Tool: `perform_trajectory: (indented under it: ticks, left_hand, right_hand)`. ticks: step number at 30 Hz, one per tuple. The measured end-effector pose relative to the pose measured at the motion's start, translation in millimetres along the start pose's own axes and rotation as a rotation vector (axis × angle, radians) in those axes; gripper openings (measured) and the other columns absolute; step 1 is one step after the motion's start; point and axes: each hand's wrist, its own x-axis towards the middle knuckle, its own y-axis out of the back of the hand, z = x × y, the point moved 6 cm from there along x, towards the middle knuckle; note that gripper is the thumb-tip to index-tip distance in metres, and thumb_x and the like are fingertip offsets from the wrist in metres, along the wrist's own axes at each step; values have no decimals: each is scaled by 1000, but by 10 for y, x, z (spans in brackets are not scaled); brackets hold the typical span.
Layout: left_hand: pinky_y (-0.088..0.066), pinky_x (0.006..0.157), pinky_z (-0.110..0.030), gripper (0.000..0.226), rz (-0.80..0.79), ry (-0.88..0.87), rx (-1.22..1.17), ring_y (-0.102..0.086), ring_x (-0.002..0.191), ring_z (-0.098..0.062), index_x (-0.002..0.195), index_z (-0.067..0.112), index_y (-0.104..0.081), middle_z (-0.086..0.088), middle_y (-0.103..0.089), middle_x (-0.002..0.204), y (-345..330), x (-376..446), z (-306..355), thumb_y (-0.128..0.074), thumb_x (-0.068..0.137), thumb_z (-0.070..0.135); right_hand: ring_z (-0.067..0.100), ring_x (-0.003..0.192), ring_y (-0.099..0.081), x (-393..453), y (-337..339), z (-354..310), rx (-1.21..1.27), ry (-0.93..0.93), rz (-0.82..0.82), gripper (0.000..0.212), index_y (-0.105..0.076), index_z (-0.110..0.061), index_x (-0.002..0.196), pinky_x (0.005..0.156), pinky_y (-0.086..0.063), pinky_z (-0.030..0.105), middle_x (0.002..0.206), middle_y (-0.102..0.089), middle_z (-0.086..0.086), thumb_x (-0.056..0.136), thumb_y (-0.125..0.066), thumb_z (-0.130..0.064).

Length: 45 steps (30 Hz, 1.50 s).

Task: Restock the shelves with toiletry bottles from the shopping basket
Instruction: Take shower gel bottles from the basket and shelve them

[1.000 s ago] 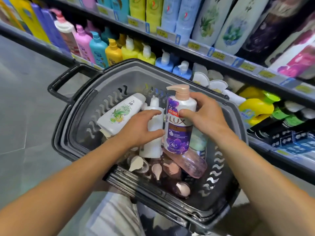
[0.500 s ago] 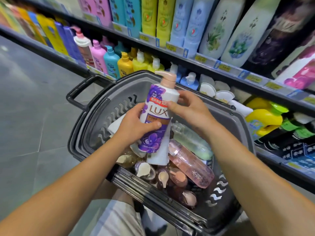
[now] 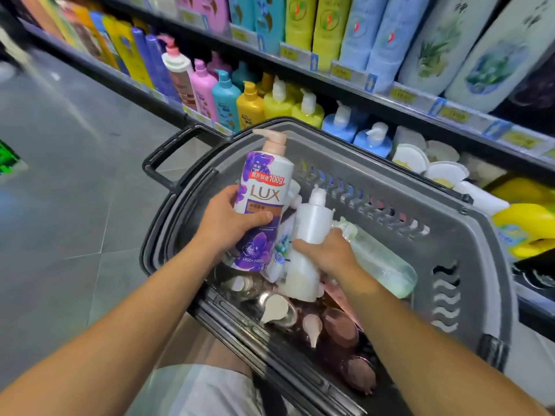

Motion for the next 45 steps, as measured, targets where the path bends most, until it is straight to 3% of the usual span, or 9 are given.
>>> perform_trajectory:
  ticks: [5, 10, 16, 20, 25, 30, 34, 40, 45]
  left_hand:
    - [-54, 66, -25, 48, 13, 16, 14, -71, 75, -5, 99, 29, -63, 15, -74, 86, -13, 7, -6, -91, 60, 23]
    - [-52, 63, -19, 46, -16, -4, 33, -70, 75, -1, 98, 30, -62, 20, -73, 86, -29, -14, 55, -90, 62, 24]
    - [-56, 72, -31, 48, -25, -21, -28, -72, 81, -7, 101, 27, -63, 12, -75, 90, -30, -43, 87, -90, 62, 22]
    - [-59, 79, -38, 51, -65, -20, -47, -72, 84, -11, 106, 22, -64, 7, -75, 94, -95, -80, 100, -90, 62, 20]
    - [-58, 83, -45, 55, -77, -13, -52, -72, 88, -16, 111, 19, -63, 3, -75, 98, -108, -100, 81, -90, 63, 19]
    - [-58, 83, -46, 55, -69, -2, -40, -72, 88, -18, 111, 19, -63, 2, -75, 98, -90, -79, 66, -90, 62, 20]
    - [-59, 81, -43, 54, -53, 10, -18, -72, 85, -15, 110, 19, -63, 3, -75, 96, -83, -57, 61, -90, 63, 20]
    - [-58, 84, -45, 54, -43, 30, -20, -71, 88, -17, 110, 20, -63, 3, -74, 98, -63, -30, 43, -90, 63, 20]
    - [-59, 82, -42, 55, -41, 44, -9, -72, 86, -13, 110, 21, -62, 5, -74, 96, -56, -31, 50, -90, 62, 22]
  right_hand:
    - [29, 94, -62, 70, -85, -41, 41, -29, 102, 82, -38, -11, 117, 81, -54, 46, 107, -57, 5, 62, -84, -49]
    - [30, 92, -68, 81, -53, -12, 311, -25, 42, 75, -53, -13, 118, 79, -58, 49, 108, -66, 11, 54, -88, -33]
    - [23, 79, -72, -113, 286, 58, 445, 100, 97, 63, -59, -14, 108, 57, -59, 37, 97, -69, 10, 52, -85, -26]
    - [26, 91, -65, -163, 555, 127, 163, 58, 235, 76, -53, -15, 113, 75, -58, 44, 107, -61, 10, 47, -80, -42]
    - [27, 94, -59, -110, 514, 21, -200, 60, 259, 81, -39, -17, 118, 75, -50, 36, 109, -56, 5, 57, -82, -49]
    - [38, 114, -52, 1, 218, -172, -569, 126, 154, 90, -31, -14, 133, 92, -47, 47, 127, -49, 13, 67, -75, -58]
    - [37, 131, -38, 61, 81, -205, -613, 86, 11, 99, -16, -14, 149, 102, -37, 45, 145, -35, 13, 75, -67, -56]
    - [22, 91, -68, 115, 299, 1, -165, -62, -337, 55, -50, -19, 125, 80, -57, 37, 110, -66, 4, 77, -75, -31]
    - [21, 81, -72, 175, 176, 8, -124, -62, -333, 46, -64, -12, 105, 72, -58, 37, 96, -72, 6, 66, -85, -25]
